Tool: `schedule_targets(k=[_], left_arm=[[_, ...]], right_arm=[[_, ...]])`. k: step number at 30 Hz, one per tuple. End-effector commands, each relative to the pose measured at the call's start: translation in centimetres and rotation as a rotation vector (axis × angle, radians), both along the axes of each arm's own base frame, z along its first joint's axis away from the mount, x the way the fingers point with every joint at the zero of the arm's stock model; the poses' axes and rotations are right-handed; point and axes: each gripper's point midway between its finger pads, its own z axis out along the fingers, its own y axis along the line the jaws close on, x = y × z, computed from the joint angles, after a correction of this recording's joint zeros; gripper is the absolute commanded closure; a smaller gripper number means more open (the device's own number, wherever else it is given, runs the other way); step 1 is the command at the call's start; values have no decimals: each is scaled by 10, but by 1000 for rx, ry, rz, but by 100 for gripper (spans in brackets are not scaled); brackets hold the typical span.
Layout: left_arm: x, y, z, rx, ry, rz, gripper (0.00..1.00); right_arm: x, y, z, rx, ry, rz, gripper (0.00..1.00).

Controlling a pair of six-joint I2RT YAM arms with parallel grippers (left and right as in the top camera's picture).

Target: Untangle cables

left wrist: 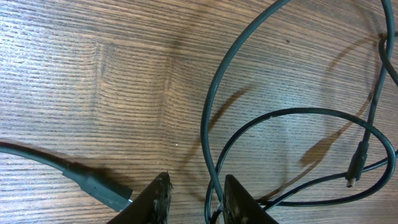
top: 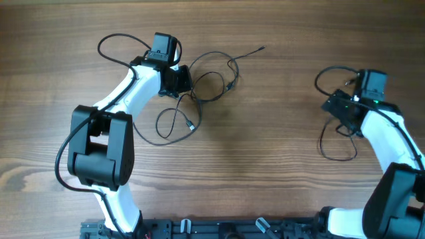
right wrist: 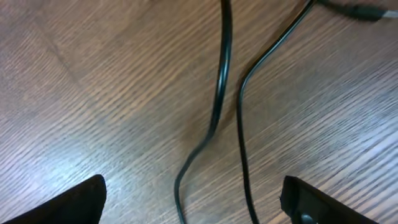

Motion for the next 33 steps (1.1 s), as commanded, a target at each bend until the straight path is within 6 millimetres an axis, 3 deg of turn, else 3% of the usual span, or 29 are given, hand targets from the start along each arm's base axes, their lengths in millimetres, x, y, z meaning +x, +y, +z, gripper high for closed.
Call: schedule_targets(k=[1, 9, 10, 12, 14, 16, 17, 21, 29, 33], left_arm=[[-5, 3, -8, 15, 30, 9, 69], [-7, 4, -9, 16, 37, 10, 69], [-7, 4, -9, 17, 41, 9, 69], [-10, 4, -10, 20, 52, 9, 69], [-11, 5, -11, 22, 58, 9, 68], [-11, 5, -11, 22, 57, 9, 68], [-11, 5, -11, 21, 57, 9, 68], [-10, 5, -10, 21, 54, 9, 68], [-9, 11, -12, 58, 45, 22, 72], [-9, 11, -12, 58, 45, 22, 72]], right_arm=[[-8, -16, -11, -86, 59, -43, 6], [2, 14, -50, 97, 80, 23, 6], [3, 14, -51, 97, 79, 25, 11], [5, 10, -50, 77, 71, 24, 44], [7, 3, -48, 41, 66, 10, 60], [7, -3, -47, 7, 66, -2, 88], [8, -6, -46, -9, 60, -6, 96], [33, -11, -33, -33, -53, -5, 96], [115, -32, 53, -142, -486, -15, 96], [128, -52, 84, -287, -590, -33, 96]])
